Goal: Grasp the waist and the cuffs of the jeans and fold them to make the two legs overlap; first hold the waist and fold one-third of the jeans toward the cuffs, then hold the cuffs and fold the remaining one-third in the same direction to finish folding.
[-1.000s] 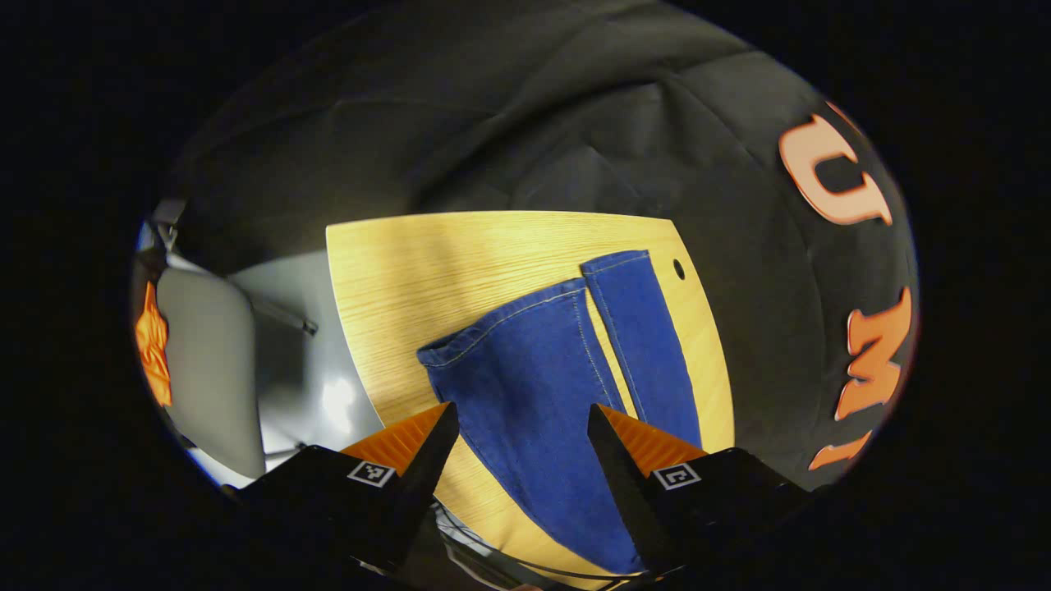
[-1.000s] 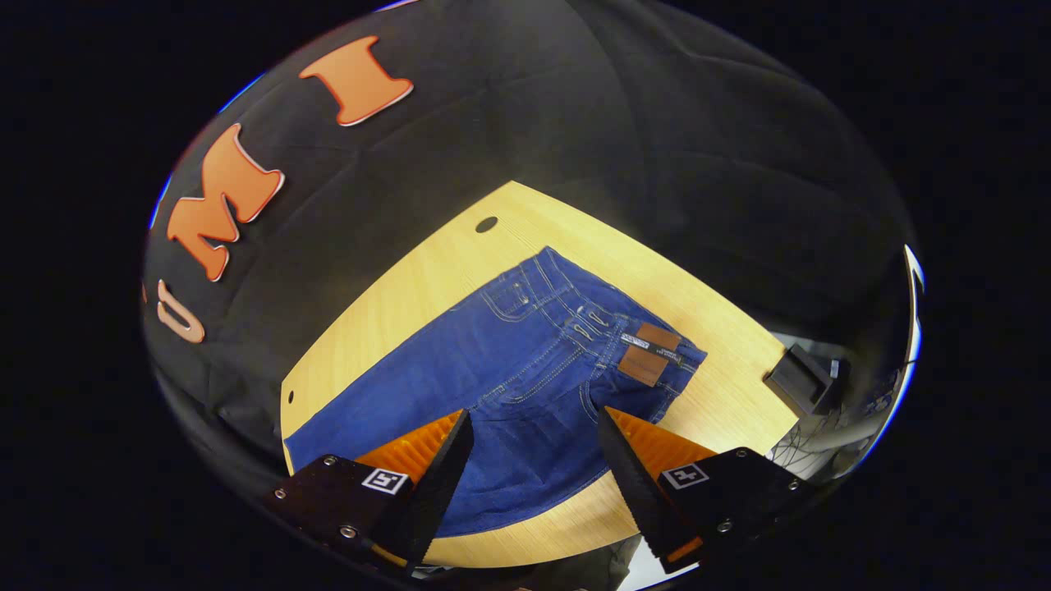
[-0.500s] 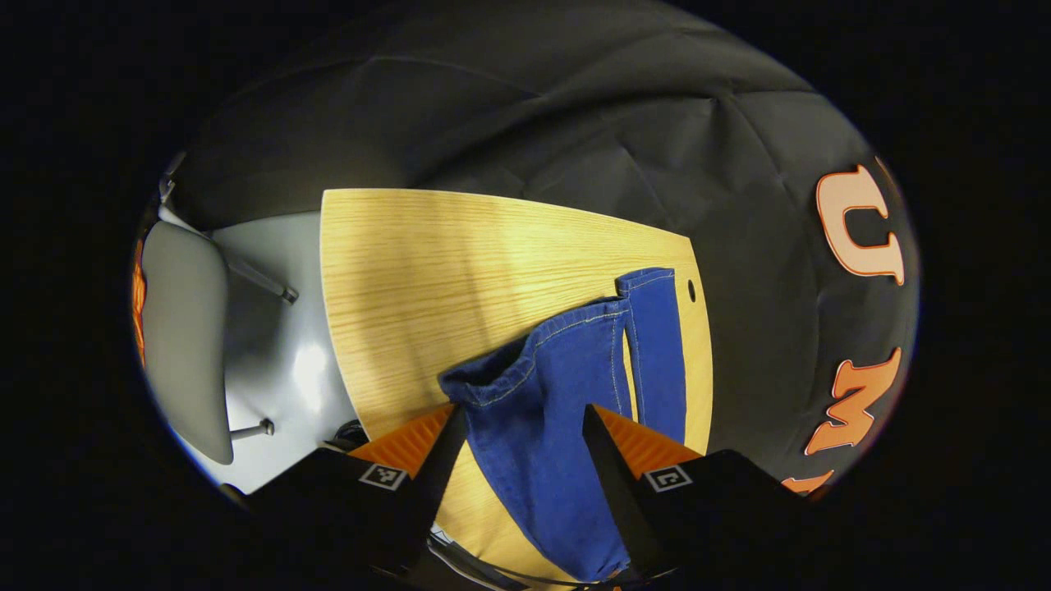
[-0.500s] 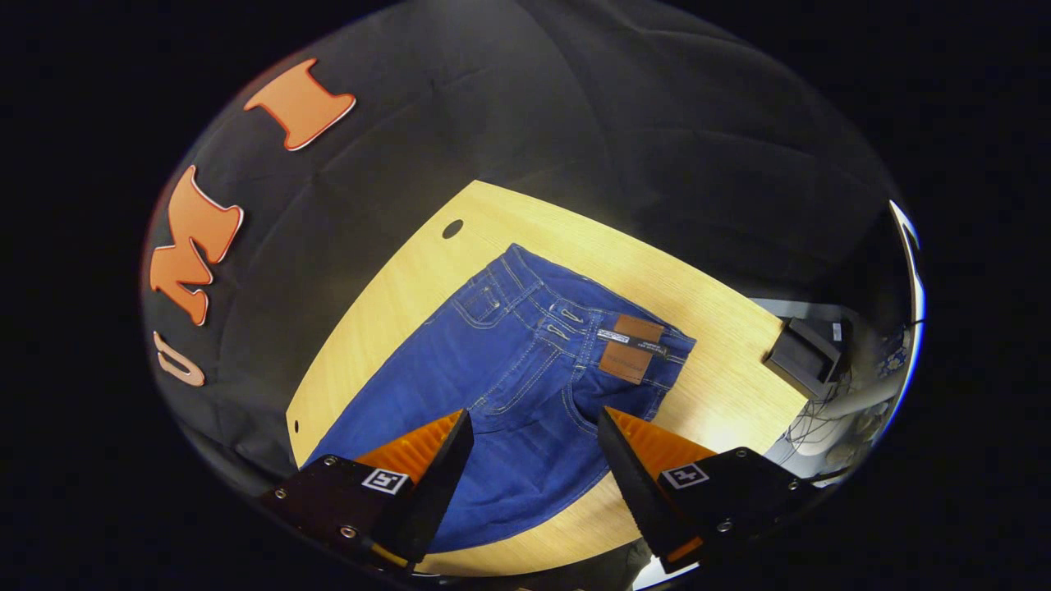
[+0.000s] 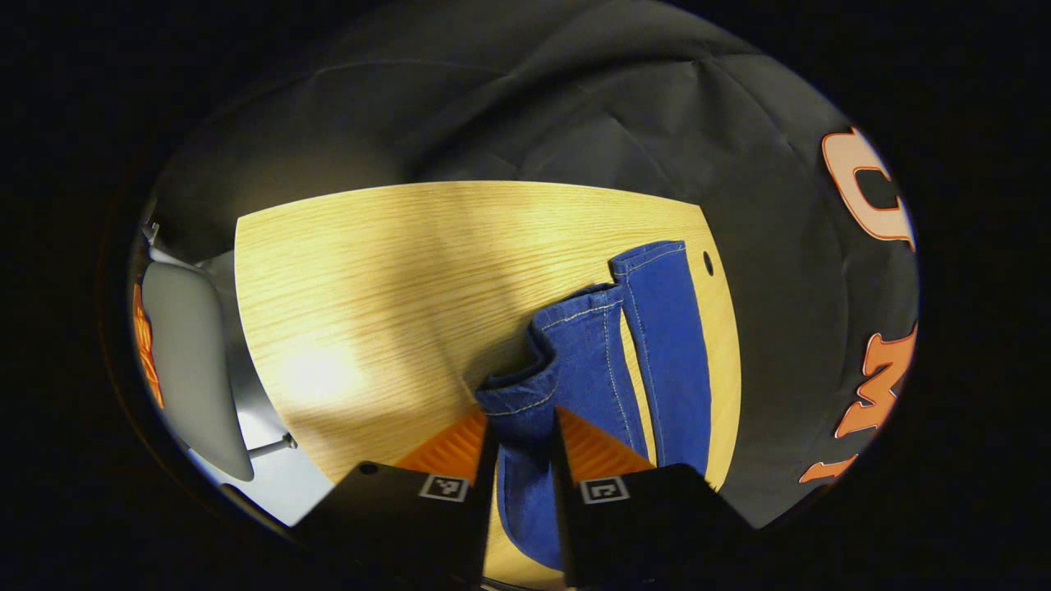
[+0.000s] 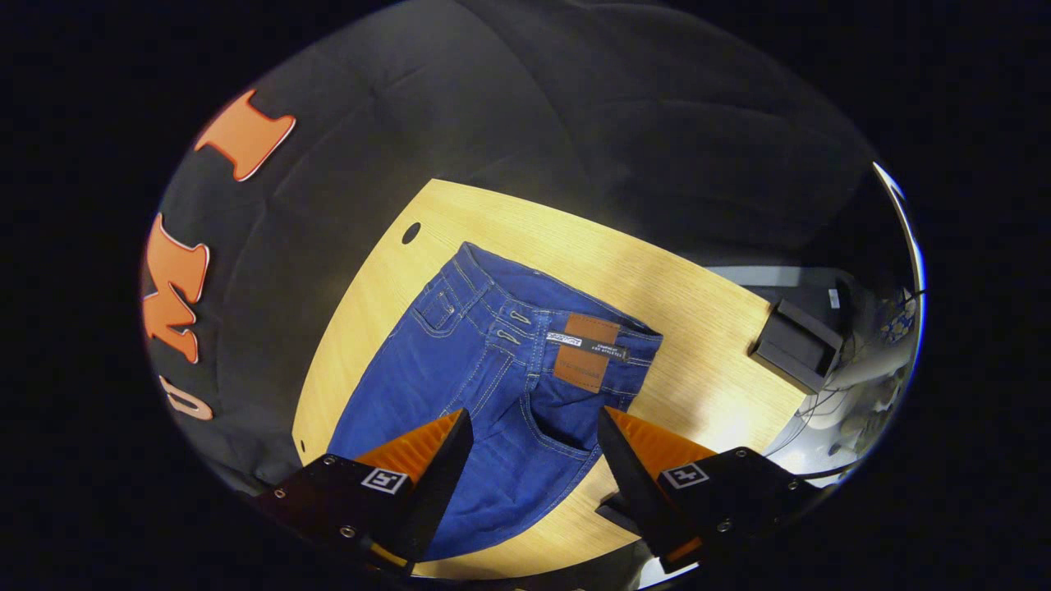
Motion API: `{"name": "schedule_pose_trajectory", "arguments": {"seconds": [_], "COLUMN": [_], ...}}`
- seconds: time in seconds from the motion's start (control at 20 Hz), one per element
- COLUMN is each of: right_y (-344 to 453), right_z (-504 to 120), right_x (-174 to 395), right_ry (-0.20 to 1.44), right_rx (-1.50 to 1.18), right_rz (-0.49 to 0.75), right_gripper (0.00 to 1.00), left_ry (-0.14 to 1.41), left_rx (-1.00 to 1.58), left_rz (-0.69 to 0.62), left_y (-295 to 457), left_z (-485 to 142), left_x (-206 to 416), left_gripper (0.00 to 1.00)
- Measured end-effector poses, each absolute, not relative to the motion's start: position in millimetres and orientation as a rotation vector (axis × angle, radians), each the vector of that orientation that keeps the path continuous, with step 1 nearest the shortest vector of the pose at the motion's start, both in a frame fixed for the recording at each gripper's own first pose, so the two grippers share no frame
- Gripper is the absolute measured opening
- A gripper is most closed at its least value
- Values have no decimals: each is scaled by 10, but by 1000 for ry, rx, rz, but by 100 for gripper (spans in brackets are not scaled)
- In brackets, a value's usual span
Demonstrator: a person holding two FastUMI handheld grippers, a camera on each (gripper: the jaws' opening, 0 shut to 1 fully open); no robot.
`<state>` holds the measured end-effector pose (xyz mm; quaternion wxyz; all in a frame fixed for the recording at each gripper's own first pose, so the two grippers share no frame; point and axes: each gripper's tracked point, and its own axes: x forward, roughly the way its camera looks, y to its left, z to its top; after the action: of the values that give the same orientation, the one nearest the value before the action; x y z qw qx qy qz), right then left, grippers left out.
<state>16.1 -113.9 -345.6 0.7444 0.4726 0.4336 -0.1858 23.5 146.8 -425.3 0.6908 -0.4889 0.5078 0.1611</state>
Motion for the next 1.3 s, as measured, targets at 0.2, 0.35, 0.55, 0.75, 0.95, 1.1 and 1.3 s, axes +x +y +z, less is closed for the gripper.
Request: {"name": "schedule_pose_trajectory", "arguments": {"seconds": [0.2, 0.35, 0.55, 0.75, 0.95, 1.1, 1.3], "right_y": [-1252, -1291, -1420, -1320, -1197, -1255, -1316], "right_z": [-3674, -3890, -4018, -4085, -4125, -3916, -3641], "right_x": [11, 75, 232, 389, 433, 477, 589], "right_ry": [991, 1012, 957, 924, 907, 929, 992], "right_rx": [1151, 1213, 1262, 1343, 1455, 1474, 1463], "right_rz": [-440, -439, -462, -446, -518, -493, -498], "right_gripper": [96, 96, 91, 68, 26, 23, 23], "left_ry": [1127, 1125, 1152, 1129, 1080, 1019, 981], "left_rx": [-1135, -1136, -1090, -1114, -1123, -1156, -1191], "left_rz": [409, 413, 420, 385, 350, 315, 323], "left_y": [1476, 1447, 1453, 1421, 1413, 1435, 1502], "left_z": [-4287, -4330, -4289, -4256, -4124, -3863, -3517], "left_x": [153, 212, 180, 221, 296, 382, 563], "left_gripper": [31, 3, 3, 1, 1, 1, 1]}}
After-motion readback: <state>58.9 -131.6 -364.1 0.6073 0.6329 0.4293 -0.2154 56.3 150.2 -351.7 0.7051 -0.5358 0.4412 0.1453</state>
